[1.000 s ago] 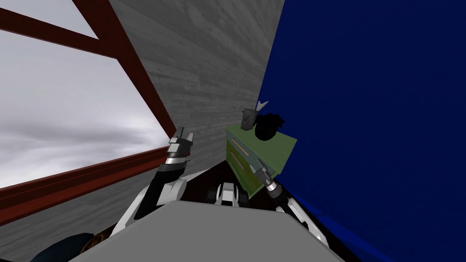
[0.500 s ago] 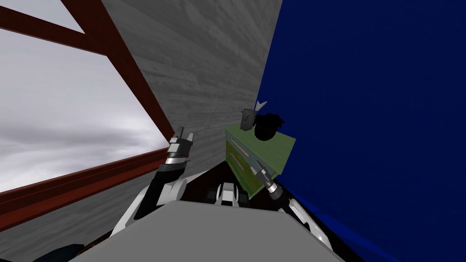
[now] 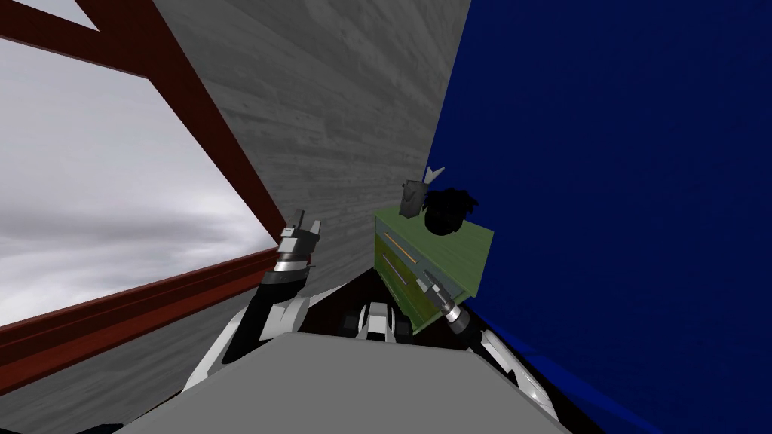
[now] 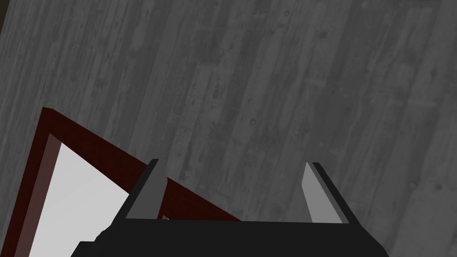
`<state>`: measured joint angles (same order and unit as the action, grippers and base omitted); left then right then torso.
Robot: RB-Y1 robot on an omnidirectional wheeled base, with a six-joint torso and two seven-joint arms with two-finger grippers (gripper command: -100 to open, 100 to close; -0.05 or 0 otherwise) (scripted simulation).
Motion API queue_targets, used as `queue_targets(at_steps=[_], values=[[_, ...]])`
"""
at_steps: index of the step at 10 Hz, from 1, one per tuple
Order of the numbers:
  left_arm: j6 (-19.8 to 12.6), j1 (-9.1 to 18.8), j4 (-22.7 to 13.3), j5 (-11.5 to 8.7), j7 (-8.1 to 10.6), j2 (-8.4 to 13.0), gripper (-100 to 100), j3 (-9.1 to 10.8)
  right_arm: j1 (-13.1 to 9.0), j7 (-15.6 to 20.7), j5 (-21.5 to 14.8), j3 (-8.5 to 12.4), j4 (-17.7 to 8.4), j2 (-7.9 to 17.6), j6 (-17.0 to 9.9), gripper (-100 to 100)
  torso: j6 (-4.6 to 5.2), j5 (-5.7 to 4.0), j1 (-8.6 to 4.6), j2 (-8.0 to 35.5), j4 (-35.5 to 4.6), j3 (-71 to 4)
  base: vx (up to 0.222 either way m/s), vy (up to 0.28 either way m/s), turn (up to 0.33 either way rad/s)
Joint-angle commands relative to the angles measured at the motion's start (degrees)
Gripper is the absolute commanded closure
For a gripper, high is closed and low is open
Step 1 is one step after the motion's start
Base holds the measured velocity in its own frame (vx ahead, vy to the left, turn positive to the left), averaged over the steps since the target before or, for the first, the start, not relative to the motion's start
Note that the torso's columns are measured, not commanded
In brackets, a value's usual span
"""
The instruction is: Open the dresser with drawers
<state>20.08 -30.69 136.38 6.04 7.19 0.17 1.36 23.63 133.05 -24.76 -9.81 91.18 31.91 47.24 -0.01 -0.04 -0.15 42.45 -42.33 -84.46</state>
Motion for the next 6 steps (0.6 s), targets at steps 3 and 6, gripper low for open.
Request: queue_targets(at_steps=[3,6], values=[[0.0,0.0,0.0,0.0,0.0,0.0,0,0.0,0.0,1.2,-0.3,-0.1,-0.2,0.6,0.0,-100,0.0,0.07,0.24,-0.3,0.1,-0.2,0.023,0.019,0.008],[0.0,0.0,0.0,0.0,0.0,0.0,0,0.0,0.4,1.2,-0.3,-0.2,0.5,0.8,-0.1,100,0.02,0.03,0.11,-0.1,0.0,-0.1,-0.023,0.022,-0.006]])
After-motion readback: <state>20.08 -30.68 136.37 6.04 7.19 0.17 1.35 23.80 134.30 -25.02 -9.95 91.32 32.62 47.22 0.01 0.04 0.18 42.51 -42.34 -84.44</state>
